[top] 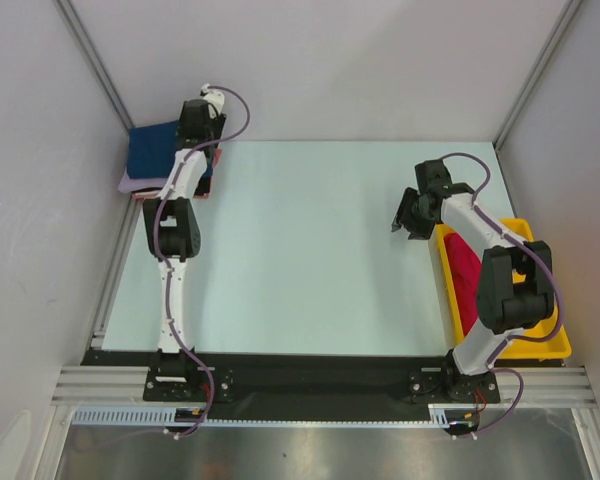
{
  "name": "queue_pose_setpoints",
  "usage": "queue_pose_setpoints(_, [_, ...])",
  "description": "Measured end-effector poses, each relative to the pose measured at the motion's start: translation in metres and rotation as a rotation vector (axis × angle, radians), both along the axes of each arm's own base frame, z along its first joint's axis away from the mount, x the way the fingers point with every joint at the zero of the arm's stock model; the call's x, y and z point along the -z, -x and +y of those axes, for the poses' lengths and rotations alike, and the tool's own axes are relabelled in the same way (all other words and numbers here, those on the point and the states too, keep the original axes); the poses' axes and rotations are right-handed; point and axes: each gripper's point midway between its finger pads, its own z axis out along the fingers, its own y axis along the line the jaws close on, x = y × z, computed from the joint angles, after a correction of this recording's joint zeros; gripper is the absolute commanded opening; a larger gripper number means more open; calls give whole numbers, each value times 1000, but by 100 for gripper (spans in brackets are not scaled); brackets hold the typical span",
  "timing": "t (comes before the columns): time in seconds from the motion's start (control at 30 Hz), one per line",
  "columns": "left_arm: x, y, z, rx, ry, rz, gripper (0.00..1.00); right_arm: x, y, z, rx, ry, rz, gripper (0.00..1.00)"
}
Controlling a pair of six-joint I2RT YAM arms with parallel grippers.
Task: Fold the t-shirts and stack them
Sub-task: Neatly place the folded tshirt to the corner
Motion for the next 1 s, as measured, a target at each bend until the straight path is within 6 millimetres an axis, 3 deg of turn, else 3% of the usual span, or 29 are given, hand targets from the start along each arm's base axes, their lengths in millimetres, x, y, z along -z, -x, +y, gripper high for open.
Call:
queue_pose_setpoints(0.07, [15,-2,2,-12,5,11,66,2,1,-1,1,8,12,54])
queue_pose_setpoints(0.1, [21,-3,2,-14,8,15,53,3,1,-2,0,12,18,54])
queue_pose_setpoints(0.13, [24,-4,1,-16,13,14,47,4,2,-3,0,17,24,54])
queue_pose_setpoints(0.3, [21,-8,0,-19,19,-18,26,3,0,-4,-7,28,31,54])
queue_pose_setpoints(0.47, [15,-12,-2,-14,23,-50,25,7,-2,-4,-6,33,39,54])
queue_pose_setpoints(0.67, [9,-10,-10,24,31,-56,0,11,-2,-4,-6,35,50,54])
queue_pose_setpoints(1.0, [-23,-4,-37,135,37,-86,3,11,-2,-4,-9,36,48,54])
